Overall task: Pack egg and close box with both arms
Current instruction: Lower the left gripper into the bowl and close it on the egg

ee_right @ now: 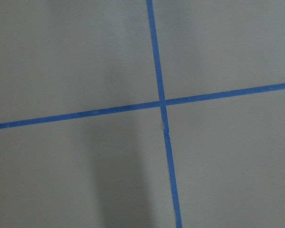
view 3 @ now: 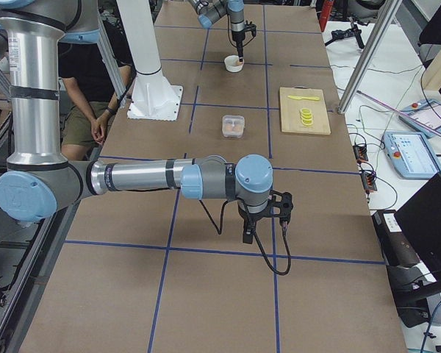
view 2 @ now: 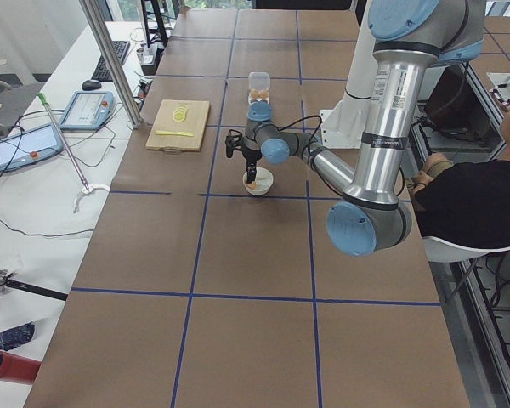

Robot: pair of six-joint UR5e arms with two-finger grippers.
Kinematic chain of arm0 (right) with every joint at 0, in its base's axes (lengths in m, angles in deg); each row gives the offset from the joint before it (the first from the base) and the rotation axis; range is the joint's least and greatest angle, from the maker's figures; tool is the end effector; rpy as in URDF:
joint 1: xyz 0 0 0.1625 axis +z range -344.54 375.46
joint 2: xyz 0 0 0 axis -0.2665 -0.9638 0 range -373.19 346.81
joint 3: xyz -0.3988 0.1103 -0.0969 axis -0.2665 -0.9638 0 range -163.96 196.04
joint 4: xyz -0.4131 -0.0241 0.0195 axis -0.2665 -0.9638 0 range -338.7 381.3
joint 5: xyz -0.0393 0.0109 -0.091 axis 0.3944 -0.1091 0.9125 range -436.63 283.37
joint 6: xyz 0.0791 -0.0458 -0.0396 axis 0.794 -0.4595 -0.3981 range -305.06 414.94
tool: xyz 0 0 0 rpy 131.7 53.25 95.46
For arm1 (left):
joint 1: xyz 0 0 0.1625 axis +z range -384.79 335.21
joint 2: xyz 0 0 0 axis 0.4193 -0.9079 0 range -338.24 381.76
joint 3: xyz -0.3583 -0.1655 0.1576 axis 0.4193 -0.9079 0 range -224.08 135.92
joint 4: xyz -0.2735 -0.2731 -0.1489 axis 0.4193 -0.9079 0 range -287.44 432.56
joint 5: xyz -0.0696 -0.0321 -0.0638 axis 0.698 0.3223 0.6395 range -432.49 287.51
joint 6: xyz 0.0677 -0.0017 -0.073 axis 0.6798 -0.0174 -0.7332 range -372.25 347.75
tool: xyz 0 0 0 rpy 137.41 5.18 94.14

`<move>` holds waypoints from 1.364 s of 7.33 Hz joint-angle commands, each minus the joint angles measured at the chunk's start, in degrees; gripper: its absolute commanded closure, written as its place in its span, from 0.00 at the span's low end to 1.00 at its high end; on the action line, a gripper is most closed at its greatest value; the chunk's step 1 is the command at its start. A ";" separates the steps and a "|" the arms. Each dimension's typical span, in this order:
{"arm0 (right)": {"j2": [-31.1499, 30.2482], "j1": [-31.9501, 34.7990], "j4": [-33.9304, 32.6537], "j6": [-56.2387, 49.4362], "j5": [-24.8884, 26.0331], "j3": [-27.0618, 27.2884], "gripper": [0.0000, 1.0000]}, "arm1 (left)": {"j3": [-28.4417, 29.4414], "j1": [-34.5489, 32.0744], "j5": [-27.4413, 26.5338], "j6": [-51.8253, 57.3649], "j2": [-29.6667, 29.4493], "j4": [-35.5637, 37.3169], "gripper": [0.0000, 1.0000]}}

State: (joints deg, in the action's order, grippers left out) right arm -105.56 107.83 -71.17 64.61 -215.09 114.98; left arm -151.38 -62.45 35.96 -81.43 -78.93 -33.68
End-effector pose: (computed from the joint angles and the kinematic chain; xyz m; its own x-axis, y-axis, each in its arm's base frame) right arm 0.0784 -0.4733 0.6009 0.6483 0.1418 0.7480 -0.1524 0.9868 -0.0550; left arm 0.3832 -0.4242 0.3941 0.6741 -0.0942 -0.7326 0.1767 0.9836 0.0361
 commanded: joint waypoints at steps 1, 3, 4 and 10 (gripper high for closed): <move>0.00 0.00 0.00 0.00 -0.05 0.11 0.00 | 0.69 1.01 -0.08 0.01 0.06 -0.10 0.17; -0.09 0.00 0.00 0.00 -0.05 0.20 0.00 | 1.30 1.01 0.01 0.09 0.15 -0.28 0.17; -0.09 0.00 0.00 0.00 -0.05 0.28 0.00 | 1.31 1.01 0.01 0.10 0.15 -0.36 0.17; -0.09 0.00 0.00 0.00 -0.05 0.63 0.00 | 3.24 2.41 0.01 0.10 -0.20 -0.45 0.19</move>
State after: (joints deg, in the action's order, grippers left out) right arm -105.65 107.83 -71.17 64.61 -215.14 115.48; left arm -148.31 -60.32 36.02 -81.36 -79.03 -34.13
